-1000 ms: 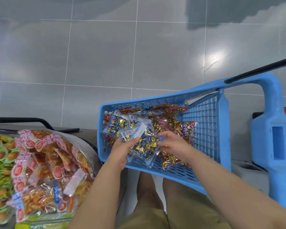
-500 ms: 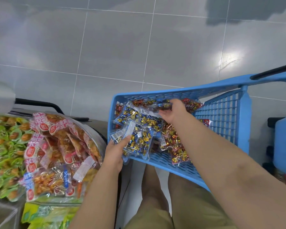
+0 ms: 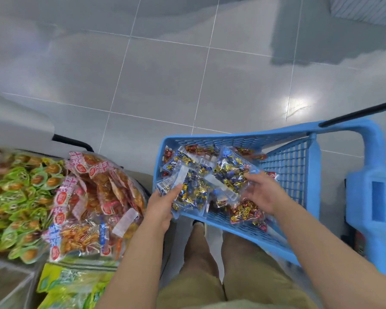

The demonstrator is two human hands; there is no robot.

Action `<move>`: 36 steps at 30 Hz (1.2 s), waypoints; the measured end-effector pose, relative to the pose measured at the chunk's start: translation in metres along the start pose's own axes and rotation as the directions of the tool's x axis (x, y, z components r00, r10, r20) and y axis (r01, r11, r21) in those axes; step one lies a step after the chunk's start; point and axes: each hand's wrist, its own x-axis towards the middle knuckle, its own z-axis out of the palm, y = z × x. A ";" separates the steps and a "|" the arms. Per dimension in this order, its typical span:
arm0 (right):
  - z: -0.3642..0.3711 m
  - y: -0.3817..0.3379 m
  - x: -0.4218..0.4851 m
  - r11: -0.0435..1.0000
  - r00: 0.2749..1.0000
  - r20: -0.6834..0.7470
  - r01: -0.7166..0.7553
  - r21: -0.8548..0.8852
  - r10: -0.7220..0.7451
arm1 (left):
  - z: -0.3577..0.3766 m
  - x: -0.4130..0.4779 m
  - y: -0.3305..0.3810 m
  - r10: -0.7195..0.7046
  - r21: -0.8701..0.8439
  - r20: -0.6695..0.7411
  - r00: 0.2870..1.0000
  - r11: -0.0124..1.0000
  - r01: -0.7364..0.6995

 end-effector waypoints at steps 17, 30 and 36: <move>0.142 0.052 -0.116 0.854 0.828 0.503 0.057 -0.517 0.249 | -0.091 -0.139 -0.007 0.168 -0.175 -0.339 0.926 0.956 -0.237; 0.187 0.214 -0.177 0.300 0.712 0.339 0.186 -0.936 0.615 | -0.183 -0.267 -0.107 0.199 0.118 -0.704 0.682 0.979 -0.163; 0.210 0.297 -0.202 0.164 0.759 0.361 0.326 -0.931 0.541 | -0.256 -0.318 -0.161 0.146 -0.062 -0.778 0.611 0.950 -0.306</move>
